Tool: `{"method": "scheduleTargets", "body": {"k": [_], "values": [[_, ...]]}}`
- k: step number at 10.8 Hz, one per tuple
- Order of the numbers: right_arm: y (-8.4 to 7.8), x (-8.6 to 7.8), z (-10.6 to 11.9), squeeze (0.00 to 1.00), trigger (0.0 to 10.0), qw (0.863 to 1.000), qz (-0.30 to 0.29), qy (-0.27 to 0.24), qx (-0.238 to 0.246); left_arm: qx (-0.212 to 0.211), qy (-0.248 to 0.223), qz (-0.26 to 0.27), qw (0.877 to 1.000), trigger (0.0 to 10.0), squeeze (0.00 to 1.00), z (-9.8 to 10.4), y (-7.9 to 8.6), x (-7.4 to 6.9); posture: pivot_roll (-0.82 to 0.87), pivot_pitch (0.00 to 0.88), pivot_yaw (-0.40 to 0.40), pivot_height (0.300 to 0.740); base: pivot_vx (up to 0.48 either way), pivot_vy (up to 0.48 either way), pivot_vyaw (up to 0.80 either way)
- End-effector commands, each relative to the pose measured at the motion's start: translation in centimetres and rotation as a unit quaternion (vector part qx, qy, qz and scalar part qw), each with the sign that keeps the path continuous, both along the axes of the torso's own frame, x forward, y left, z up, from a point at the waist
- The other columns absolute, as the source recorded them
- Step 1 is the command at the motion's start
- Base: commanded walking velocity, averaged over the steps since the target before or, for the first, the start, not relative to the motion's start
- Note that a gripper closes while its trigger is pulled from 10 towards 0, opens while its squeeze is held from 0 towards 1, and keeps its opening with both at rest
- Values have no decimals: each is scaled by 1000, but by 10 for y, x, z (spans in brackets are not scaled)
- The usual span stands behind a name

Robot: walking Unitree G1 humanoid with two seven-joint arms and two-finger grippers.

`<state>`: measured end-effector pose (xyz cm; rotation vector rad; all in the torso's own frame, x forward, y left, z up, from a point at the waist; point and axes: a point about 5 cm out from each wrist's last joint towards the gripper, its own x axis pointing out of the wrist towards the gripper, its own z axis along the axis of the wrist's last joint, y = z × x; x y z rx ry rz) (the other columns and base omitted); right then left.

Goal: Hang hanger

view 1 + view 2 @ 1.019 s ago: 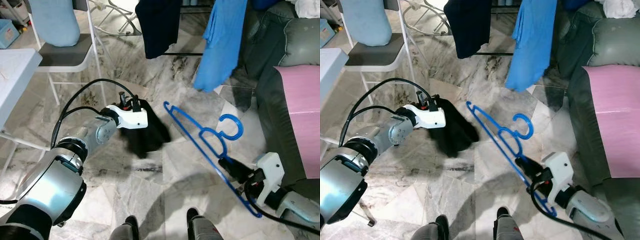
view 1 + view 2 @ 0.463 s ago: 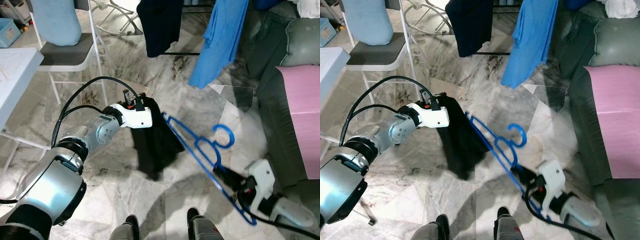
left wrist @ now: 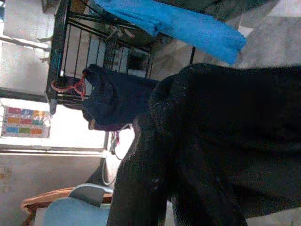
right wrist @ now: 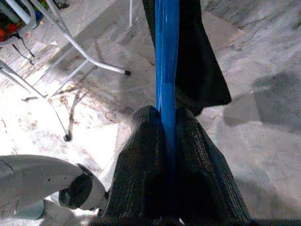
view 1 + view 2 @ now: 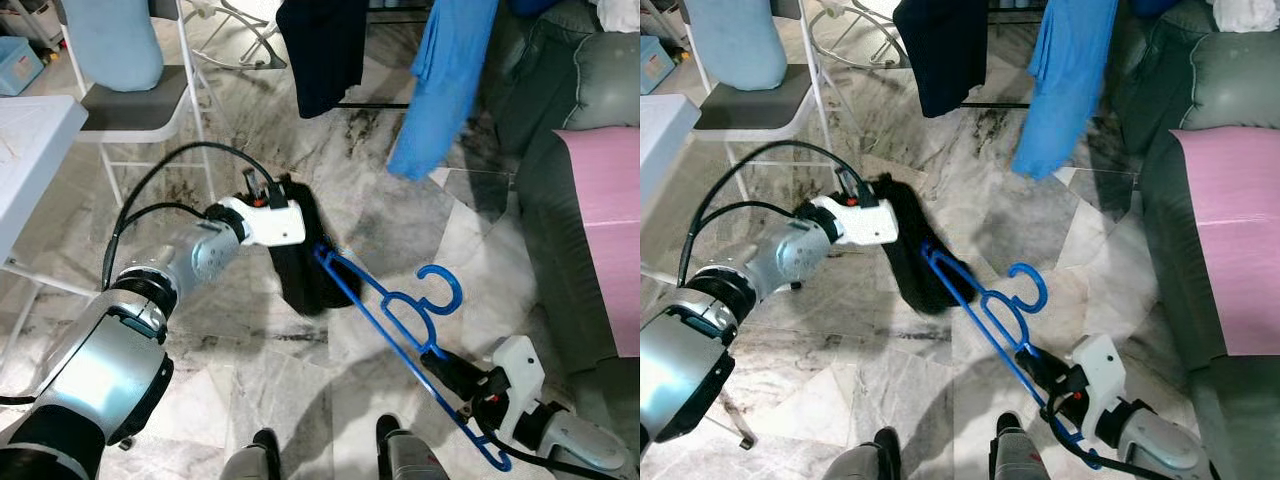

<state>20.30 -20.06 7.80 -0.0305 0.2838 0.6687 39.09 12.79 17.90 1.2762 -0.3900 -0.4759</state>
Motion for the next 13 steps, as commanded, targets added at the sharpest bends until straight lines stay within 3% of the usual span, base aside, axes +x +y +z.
{"method": "scheduleTargets", "body": {"k": [1,4,7,10,12,13], "values": [[2,-2,-7,0,10000,1000,2,12,-1,-15,-19,-16,1000,10000,0,16,-3,2,-242,275,132,740,0,0,0],[-4,5,-10,0,10000,1000,-22,6,-15,-31,-8,-67,997,10000,0,18,-7,-4,-224,277,132,740,0,0,0],[-11,10,-13,0,10000,999,-42,5,-19,-87,-23,-122,988,10000,0,35,-7,-11,-225,276,121,740,0,0,0],[-2,15,-31,0,10000,997,-56,42,16,-135,-47,-205,968,10000,0,48,-32,-23,-218,268,111,740,0,0,0],[-17,33,-43,0,10000,980,-177,67,57,-173,-57,-250,951,10000,0,55,-48,-31,-220,266,111,740,0,0,0],[-36,40,-52,0,10000,956,-272,90,63,-184,-57,-268,944,10000,0,54,-53,-36,-219,263,115,740,0,0,0]]}}
